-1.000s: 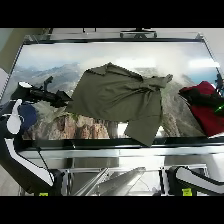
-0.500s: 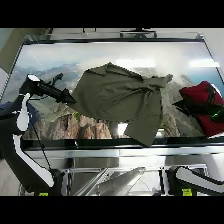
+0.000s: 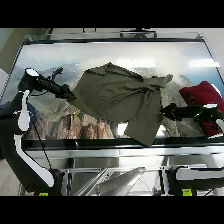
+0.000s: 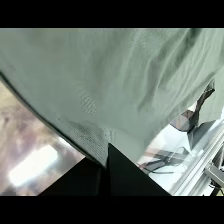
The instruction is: Fold the shirts.
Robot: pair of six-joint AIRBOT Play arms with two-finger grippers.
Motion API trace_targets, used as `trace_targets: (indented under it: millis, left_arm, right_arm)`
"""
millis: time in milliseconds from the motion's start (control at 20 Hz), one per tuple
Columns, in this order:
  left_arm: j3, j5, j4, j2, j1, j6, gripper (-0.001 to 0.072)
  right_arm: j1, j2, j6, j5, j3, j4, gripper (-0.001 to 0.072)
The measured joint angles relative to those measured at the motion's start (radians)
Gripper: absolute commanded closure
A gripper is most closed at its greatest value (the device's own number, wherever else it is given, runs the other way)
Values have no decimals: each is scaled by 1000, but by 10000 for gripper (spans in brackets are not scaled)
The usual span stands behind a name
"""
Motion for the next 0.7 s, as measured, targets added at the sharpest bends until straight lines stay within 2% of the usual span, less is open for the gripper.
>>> trace_targets:
  millis: [50,100,150,200,250,300,550,700]
  left_arm:
    - [2,-5,0,0,5,0,703]
    - [3,-10,1,0,10,-3,703]
    - [5,-16,2,0,18,-3,703]
    - [5,-25,3,0,26,-3,703]
    - [6,-29,3,0,35,-3,704]
    - [6,-37,3,0,45,-10,703]
    - [-11,-80,-25,34,90,-29,703]
    - [-84,-103,-156,138,111,8,704]
  right_arm:
    - [14,-18,-7,-4,3,29,296]
    - [24,-32,-13,-11,7,45,425]
    - [30,-42,-15,-20,10,49,487]
    - [34,-50,-22,-23,14,51,490]
    - [37,-55,-26,-24,19,55,623]
    - [40,-59,-30,-32,23,56,695]
    - [43,-6,-34,15,35,79,696]
    - [37,137,-56,85,51,155,696]
